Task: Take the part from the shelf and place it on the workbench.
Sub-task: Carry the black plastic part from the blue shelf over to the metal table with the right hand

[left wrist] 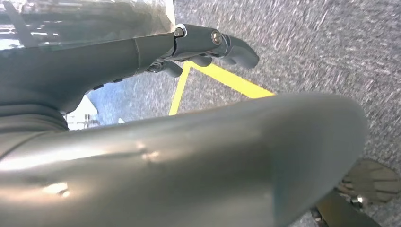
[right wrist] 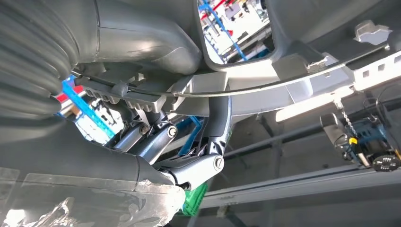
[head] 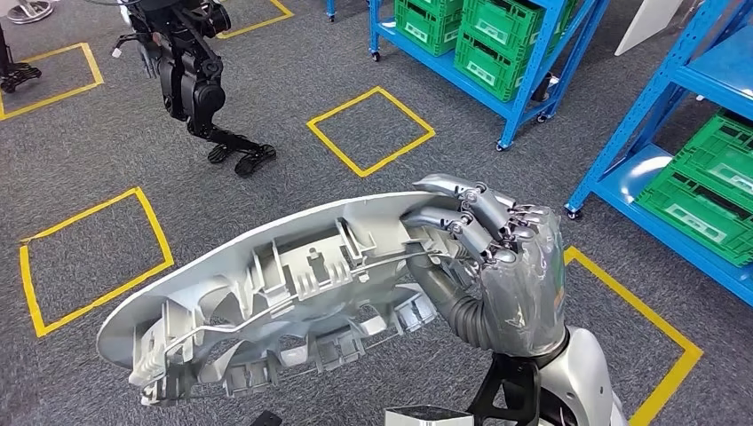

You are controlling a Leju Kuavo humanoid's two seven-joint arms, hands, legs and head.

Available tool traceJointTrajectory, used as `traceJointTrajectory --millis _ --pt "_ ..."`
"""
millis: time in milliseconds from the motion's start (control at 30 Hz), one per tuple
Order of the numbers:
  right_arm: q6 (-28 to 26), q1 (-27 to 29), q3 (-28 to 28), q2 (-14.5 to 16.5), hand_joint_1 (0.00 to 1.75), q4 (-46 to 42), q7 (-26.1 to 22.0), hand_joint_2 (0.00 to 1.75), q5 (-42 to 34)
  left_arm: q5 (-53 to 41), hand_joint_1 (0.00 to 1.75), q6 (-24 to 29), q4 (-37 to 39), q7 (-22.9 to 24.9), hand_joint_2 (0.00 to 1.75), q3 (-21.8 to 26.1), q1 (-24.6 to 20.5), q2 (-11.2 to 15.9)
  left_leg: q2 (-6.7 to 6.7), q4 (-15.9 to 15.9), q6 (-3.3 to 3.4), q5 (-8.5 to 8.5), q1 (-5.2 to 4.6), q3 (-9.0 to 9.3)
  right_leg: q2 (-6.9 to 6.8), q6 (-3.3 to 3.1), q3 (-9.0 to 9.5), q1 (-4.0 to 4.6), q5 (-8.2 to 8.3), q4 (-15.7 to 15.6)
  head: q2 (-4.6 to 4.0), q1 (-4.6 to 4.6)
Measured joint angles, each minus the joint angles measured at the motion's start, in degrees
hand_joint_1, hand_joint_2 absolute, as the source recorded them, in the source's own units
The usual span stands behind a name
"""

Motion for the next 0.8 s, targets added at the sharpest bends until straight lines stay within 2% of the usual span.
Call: traceJointTrajectory --millis 367,800 --pt "0.0 0.0 0.0 0.0 1.75 0.0 0.1 1.75 0.0 0.0 0.0 0.0 0.0 0.0 1.75 0.0 -0.1 0.0 -0.2 0.1 -0.22 -0.02 -0.36 -0.2 0.75 -0.04 0.15 -0.02 -0.48 -0.2 0.0 -0.06" --pt "0.0 0.0 0.0 0.0 1.75 0.0 0.1 1.75 0.0 0.0 0.0 -0.1 0.0 0.0 1.75 0.0 -0.2 0.0 -0.56 0.6 -0.36 -0.02 -0.4 -0.48 0.74 0.06 0.31 -0.18 -0.28 -1.2 0.0 -0.13"
